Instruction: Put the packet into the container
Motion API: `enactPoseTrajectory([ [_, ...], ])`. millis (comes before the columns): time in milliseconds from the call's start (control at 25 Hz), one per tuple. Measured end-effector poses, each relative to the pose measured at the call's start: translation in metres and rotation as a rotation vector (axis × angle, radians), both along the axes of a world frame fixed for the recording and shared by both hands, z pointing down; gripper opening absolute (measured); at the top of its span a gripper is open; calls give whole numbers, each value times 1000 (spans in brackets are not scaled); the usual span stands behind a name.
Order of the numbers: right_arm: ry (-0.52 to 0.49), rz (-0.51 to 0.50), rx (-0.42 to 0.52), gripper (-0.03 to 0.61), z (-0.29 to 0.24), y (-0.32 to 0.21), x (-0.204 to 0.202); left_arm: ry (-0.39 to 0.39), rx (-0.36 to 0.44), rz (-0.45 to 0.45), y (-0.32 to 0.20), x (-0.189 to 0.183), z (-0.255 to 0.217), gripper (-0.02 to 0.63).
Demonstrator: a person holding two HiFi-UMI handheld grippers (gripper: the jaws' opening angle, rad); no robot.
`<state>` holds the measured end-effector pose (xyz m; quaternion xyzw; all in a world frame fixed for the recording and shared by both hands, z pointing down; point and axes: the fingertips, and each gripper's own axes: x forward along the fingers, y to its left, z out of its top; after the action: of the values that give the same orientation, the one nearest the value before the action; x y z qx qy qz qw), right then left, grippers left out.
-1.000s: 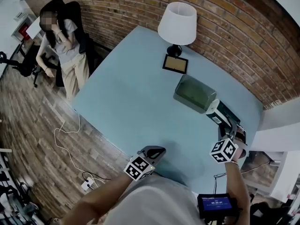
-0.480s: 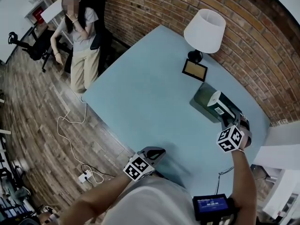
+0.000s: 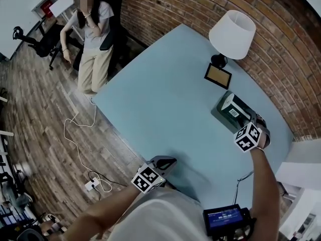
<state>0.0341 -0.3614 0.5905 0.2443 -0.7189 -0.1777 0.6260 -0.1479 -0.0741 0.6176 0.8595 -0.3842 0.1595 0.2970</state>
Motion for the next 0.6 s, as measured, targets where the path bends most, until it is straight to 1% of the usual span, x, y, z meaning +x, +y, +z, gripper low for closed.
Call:
enactPoseTrajectory([
  [200, -28, 49, -90, 235, 18, 2, 0, 3, -5, -6, 1, -4, -1, 8],
  [360, -33, 55, -125, 235, 30, -5, -9, -8, 11, -15, -8, -14, -4, 8],
  [480, -27, 64, -165, 235, 43, -3, -7, -4, -10, -12, -6, -14, 0, 8],
  [600, -29, 79, -185, 235, 50, -6, -3, -2, -22, -6, -5, -12, 4, 8],
])
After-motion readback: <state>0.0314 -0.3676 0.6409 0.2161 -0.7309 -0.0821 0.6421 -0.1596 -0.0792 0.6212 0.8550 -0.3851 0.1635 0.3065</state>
